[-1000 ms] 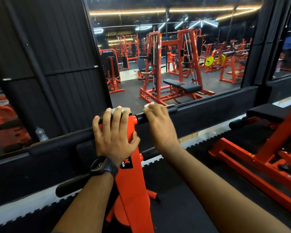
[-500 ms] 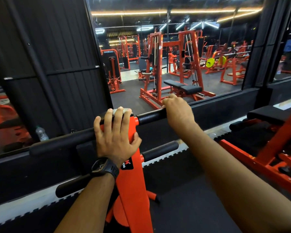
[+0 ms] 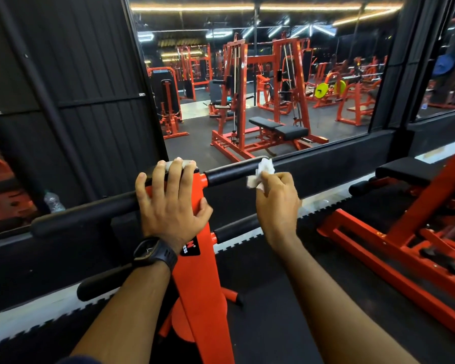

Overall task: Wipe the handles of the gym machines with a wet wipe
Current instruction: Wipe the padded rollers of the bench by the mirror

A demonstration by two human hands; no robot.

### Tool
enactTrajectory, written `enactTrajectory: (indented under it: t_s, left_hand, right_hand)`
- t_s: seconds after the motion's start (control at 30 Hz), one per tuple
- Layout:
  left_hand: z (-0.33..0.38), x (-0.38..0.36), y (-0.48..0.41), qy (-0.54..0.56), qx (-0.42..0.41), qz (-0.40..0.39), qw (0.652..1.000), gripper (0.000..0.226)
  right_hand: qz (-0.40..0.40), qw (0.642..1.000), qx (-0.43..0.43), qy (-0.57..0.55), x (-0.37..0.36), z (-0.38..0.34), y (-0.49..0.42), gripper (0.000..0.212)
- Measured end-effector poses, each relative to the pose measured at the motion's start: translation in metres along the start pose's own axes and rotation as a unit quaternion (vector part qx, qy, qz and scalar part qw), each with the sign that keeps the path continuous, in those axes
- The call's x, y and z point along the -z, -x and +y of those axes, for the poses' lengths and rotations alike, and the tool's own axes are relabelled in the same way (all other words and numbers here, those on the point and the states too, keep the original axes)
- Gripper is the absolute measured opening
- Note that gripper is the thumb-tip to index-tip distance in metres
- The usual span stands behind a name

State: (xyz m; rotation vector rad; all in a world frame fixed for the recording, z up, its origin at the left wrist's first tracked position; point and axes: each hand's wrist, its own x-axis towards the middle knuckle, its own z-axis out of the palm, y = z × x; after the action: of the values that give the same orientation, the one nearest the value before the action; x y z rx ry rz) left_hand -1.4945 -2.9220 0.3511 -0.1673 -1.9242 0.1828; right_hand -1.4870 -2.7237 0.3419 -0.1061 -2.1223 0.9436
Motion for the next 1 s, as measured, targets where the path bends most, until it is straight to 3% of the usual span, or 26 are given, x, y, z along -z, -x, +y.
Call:
enactTrajectory:
  t_s: [0.13, 0.27, 0.37, 0.5, 0.67, 0.73, 0.8, 0.9, 1.0]
  left_hand:
    - [-0.001, -0.003, 0.001, -0.003, -0.012, -0.005, 1.000, 0.073]
    - [-0.001, -0.004, 0.002, -0.014, -0.013, 0.004, 1.000, 0.074]
    - [-0.001, -0.006, 0.003, -0.017, -0.016, 0.017, 1.000, 0.073]
    - [0.000, -0.007, 0.003, -0.024, -0.019, 0.025, 0.999, 0.072]
    - [0.000, -0.007, 0.002, -0.023, -0.017, 0.031, 0.999, 0.071]
    - [0.000, -0.008, 0.001, -0.020, -0.017, 0.033, 0.999, 0.071]
    - [0.000, -0.008, 0.001, -0.023, -0.015, 0.035, 0.999, 0.071]
    - [0.000, -0.009, 0.002, -0.028, -0.015, 0.035, 0.999, 0.071]
    - [-0.001, -0.008, 0.001, -0.031, -0.016, 0.032, 0.999, 0.071]
  right_hand:
    - [-0.054, 0.998, 0.034, -0.014, -0.028, 0.016, 0.037, 0.025]
    - [-0.077, 0.993, 0.078, 0.041, -0.052, 0.033, 0.063, 0.007]
    - [-0.079, 0.983, 0.151, 0.065, -0.064, 0.038, 0.079, 0.025]
    - [-0.094, 0.986, 0.124, 0.059, -0.072, 0.031, 0.078, 0.044]
    - [-0.108, 0.978, 0.164, 0.071, -0.065, 0.021, 0.088, 0.042]
    - [-0.086, 0.982, 0.133, 0.107, -0.062, 0.029, 0.081, 0.030]
    - [-0.064, 0.986, 0.074, 0.133, -0.063, 0.039, 0.080, 0.036]
    - [-0.071, 0.995, 0.032, 0.055, -0.063, 0.035, 0.084, 0.018]
    - [-0.094, 0.989, 0.115, 0.028, -0.063, 0.018, 0.092, 0.011]
